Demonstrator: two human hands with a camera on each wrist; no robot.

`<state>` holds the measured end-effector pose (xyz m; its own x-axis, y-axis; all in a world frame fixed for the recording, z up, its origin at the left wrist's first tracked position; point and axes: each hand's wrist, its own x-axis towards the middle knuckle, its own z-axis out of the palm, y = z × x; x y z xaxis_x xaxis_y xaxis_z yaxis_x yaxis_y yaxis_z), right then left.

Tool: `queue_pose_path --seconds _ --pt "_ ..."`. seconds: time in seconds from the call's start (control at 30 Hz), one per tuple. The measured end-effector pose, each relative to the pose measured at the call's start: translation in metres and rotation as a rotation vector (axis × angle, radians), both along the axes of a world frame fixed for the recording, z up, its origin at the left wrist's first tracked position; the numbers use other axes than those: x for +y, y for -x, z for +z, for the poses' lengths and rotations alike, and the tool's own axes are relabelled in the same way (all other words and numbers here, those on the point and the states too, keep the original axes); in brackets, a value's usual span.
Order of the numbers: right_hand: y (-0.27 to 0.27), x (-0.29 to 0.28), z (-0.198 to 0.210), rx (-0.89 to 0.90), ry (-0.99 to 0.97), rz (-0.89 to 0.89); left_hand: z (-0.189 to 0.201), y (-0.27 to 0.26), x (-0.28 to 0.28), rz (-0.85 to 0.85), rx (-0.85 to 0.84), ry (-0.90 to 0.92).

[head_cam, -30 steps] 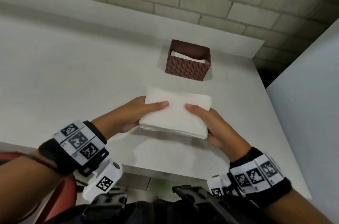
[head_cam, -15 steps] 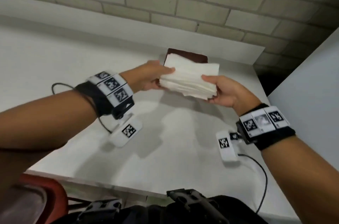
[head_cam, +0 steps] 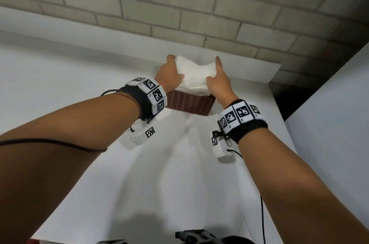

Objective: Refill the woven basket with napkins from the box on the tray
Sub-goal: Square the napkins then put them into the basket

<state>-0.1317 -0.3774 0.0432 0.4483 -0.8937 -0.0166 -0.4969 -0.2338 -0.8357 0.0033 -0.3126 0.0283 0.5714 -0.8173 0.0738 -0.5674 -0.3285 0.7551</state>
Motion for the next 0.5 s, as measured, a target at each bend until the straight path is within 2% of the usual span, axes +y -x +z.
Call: queue_pose_path --seconds 0.17,0.33,0.5 --pt "-0.006 -0.002 -0.004 0.139 0.055 0.020 -0.009 -0.004 -0.007 -0.055 -0.243 -0.132" --pt "-0.013 -0.002 -0.007 0.145 0.037 -0.028 -0.009 -0.002 0.000 -0.073 -0.317 -0.117" --pt "-0.020 0.002 -0.010 0.241 0.010 -0.032 -0.003 0.008 0.042 -0.038 -0.199 -0.049"
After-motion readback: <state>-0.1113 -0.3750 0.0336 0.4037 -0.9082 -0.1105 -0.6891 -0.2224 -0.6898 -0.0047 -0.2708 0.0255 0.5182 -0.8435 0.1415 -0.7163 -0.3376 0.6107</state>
